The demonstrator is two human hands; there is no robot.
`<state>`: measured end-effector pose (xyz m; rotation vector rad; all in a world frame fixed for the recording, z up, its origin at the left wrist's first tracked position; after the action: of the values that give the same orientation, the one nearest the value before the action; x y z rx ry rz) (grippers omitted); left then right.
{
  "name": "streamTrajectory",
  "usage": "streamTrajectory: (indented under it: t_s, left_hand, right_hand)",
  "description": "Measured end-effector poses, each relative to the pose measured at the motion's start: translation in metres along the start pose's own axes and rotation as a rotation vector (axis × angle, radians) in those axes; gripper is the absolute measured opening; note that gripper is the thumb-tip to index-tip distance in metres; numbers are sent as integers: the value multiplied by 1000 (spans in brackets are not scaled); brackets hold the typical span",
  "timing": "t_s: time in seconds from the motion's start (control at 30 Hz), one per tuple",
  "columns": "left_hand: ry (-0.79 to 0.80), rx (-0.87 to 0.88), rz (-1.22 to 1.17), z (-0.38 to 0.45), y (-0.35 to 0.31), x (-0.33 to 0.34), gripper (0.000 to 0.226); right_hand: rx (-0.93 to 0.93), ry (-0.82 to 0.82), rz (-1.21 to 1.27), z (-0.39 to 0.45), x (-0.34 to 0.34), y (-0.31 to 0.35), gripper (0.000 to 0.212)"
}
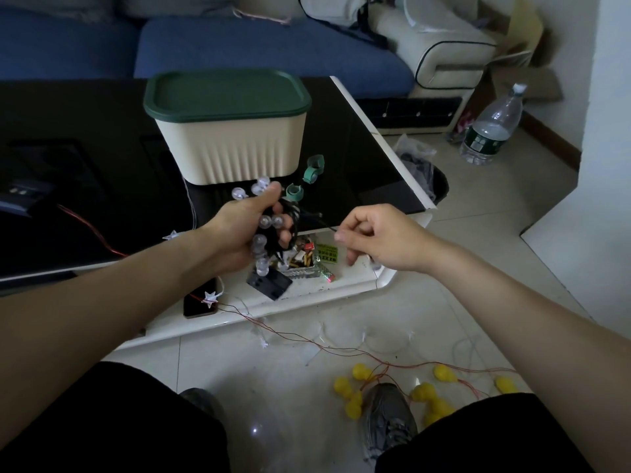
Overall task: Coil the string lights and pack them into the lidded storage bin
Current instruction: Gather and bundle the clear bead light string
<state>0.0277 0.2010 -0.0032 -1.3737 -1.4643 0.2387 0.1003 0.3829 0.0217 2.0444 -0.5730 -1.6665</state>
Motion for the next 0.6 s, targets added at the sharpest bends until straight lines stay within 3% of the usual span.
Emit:
streamTrajectory:
  t_s: [0.1,0.23,0.43,0.53,0.6]
  left_hand:
    - [-79,75,-11,7,-7,-10,43]
    - [-53,105,-80,6,-8,0,36]
    - [94,-29,-2,-13,6,24,22]
    - [168,-81,170,-21,17,29,24]
    - [255,-175,204,-24,24,34,31]
  right_hand:
    - [36,56,117,-2,7,2,11]
    - [-82,-21,-210,2,9,24,16]
    - [-196,90,-440,-1,22,49,20]
    - [-250,-60,-428,-1,12,55,11]
    - [-226,-154,-296,-1,4,52,7]
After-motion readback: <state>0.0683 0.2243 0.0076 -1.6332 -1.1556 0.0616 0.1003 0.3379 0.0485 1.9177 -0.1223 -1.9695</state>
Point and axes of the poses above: each hand's wrist, its own z-axis towards the middle knuckle, its own x-axis out of the palm, y = z × x, the point moved 5 cm from there along z, towards the middle knuckle, and after that the axes turned 15 degrees about -z, right-handed, at the moved point
